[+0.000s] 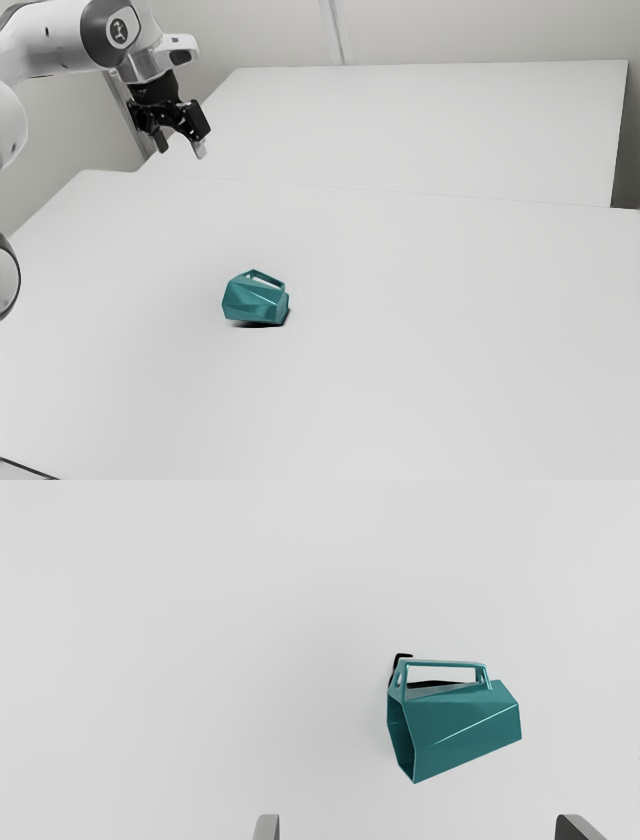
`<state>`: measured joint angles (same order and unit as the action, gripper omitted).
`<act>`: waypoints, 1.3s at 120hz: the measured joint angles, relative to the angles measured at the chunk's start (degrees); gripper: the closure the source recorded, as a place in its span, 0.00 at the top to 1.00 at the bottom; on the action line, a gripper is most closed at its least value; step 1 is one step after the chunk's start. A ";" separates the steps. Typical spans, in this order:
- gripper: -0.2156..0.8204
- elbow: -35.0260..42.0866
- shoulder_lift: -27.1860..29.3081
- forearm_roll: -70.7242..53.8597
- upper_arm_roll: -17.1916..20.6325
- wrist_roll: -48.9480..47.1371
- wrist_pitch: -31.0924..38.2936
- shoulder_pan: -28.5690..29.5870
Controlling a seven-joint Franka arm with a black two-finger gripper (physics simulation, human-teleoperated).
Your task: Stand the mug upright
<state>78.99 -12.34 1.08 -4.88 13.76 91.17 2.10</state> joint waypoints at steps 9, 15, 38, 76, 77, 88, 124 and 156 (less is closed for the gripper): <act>0.79 -0.08 0.00 0.03 0.03 -0.30 -0.07 0.00; 0.79 -0.11 0.00 0.04 0.04 -0.47 -0.10 0.00; 0.79 0.16 0.12 0.03 -0.04 -0.99 -0.17 0.00; 0.79 8.31 1.71 13.36 -4.51 0.11 0.53 1.88; 0.79 8.64 1.75 13.95 -4.78 0.26 0.54 1.94; 0.79 12.73 1.98 20.27 -7.13 2.34 1.26 2.31; 0.79 25.83 1.81 35.30 -9.89 10.60 8.44 2.80; 0.79 32.86 -0.05 41.10 -10.06 18.79 13.63 3.68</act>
<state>111.85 -12.39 42.18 -14.94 32.55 104.80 5.78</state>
